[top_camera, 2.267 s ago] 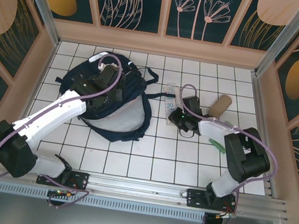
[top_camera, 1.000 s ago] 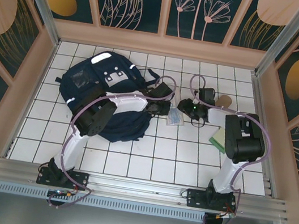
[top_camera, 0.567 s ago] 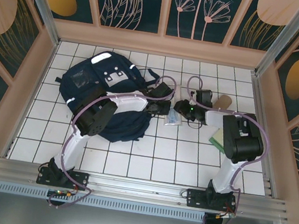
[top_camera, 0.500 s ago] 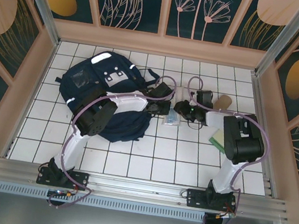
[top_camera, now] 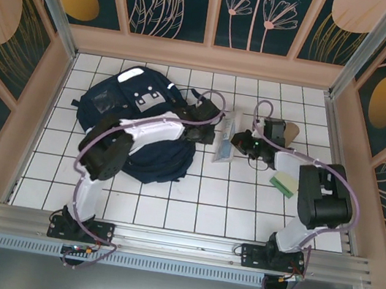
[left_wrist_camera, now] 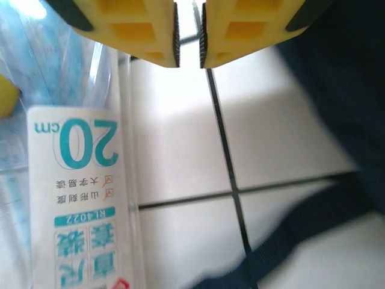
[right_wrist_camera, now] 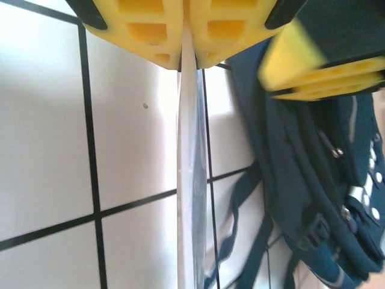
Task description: Pack the student bag
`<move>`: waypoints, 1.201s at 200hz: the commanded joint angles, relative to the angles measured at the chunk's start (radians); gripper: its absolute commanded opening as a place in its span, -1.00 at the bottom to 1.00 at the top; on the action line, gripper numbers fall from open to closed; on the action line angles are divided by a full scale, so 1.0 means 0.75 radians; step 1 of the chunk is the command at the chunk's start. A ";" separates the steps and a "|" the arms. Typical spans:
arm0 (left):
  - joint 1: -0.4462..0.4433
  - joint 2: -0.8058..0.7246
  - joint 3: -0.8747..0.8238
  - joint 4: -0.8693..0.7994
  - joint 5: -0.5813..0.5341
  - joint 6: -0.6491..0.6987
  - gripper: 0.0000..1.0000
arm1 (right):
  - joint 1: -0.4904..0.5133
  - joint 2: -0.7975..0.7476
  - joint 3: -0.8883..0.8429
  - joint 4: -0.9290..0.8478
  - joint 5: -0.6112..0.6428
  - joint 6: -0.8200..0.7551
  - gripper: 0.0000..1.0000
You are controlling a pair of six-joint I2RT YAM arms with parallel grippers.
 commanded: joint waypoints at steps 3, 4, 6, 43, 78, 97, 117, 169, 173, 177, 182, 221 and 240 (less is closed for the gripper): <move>-0.002 -0.239 -0.068 -0.178 -0.186 0.104 -0.49 | -0.031 -0.132 -0.049 -0.003 0.026 0.029 -1.00; -0.001 -0.244 -0.073 -0.181 -0.192 0.105 -0.49 | -0.031 -0.136 -0.051 -0.005 0.027 0.029 -1.00; -0.001 -0.255 -0.081 -0.192 -0.205 0.112 -0.49 | -0.033 -0.142 -0.055 -0.008 0.027 0.030 -1.00; -0.001 -0.370 -0.275 -0.319 -0.344 0.239 -0.29 | -0.035 -0.225 -0.121 -0.002 0.006 0.069 -1.00; -0.001 -0.396 -0.400 -0.335 -0.351 0.314 -0.09 | -0.035 -0.281 -0.163 0.014 -0.001 0.100 -1.00; -0.001 -0.396 -0.434 -0.316 -0.352 0.352 0.03 | -0.035 -0.298 -0.169 0.005 0.001 0.100 -1.00; -0.001 -0.369 -0.445 -0.325 -0.427 0.372 0.04 | -0.035 -0.307 -0.171 0.008 -0.005 0.105 -1.00; -0.002 -0.294 -0.498 -0.302 -0.586 0.408 -0.60 | -0.020 -0.330 -0.187 0.036 -0.028 0.149 -1.00; -0.002 -0.297 -0.497 -0.304 -0.599 0.405 -0.75 | -0.019 -0.335 -0.189 0.038 -0.030 0.153 -1.00; -0.001 -0.304 -0.495 -0.307 -0.614 0.402 -0.88 | -0.017 -0.340 -0.191 0.040 -0.031 0.156 -1.00; 0.000 -0.317 -0.491 -0.313 -0.633 0.396 -1.00 | -0.014 -0.346 -0.194 0.045 -0.034 0.165 -1.00; 0.002 -0.461 -0.304 -0.380 -0.598 0.382 -1.00 | 0.025 -0.389 -0.216 0.163 -0.062 0.276 -1.00; 0.009 -0.481 -0.138 -0.438 -0.540 0.389 -1.00 | 0.056 -0.397 -0.211 0.229 -0.062 0.329 -1.00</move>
